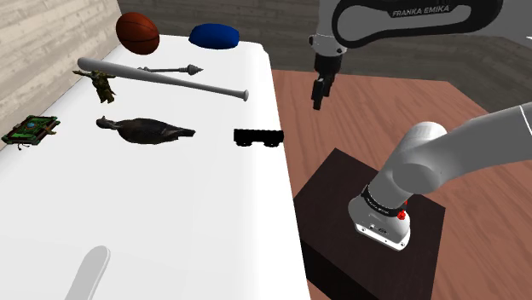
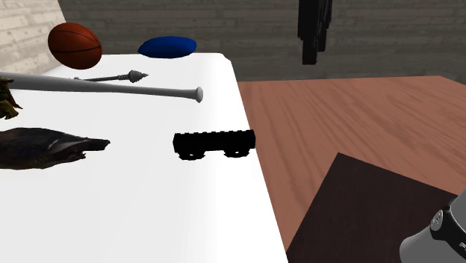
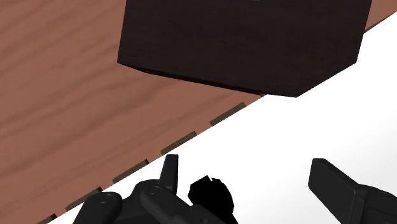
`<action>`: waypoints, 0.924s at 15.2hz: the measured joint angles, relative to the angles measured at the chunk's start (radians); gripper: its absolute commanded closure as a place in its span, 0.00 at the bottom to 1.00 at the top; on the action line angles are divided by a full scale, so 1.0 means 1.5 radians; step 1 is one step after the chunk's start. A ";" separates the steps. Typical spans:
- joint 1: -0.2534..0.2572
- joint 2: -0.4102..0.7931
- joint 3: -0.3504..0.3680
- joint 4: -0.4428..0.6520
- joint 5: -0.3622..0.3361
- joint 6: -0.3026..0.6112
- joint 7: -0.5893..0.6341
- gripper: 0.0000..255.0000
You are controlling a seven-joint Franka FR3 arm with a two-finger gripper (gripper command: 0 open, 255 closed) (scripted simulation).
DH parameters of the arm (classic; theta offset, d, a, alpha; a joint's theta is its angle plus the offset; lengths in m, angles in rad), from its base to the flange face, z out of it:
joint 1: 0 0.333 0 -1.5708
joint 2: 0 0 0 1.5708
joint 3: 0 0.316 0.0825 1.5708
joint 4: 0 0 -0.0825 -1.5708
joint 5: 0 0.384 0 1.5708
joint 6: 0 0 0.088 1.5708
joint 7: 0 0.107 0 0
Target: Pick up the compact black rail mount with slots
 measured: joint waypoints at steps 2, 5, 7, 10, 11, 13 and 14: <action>0.008 0.045 -0.003 -0.006 -0.002 0.058 -0.016 0.00; 0.021 0.103 -0.005 -0.008 -0.003 0.131 -0.039 0.00; 0.030 0.153 -0.005 -0.002 -0.003 0.183 -0.053 0.00; 0.043 0.224 -0.003 0.010 -0.002 0.255 -0.075 0.00; 0.046 0.251 -0.004 0.021 -0.002 0.275 -0.085 0.00; 0.053 0.299 -0.002 0.035 0.000 0.316 -0.101 0.00; 0.056 0.321 -0.001 0.047 0.000 0.330 -0.109 0.00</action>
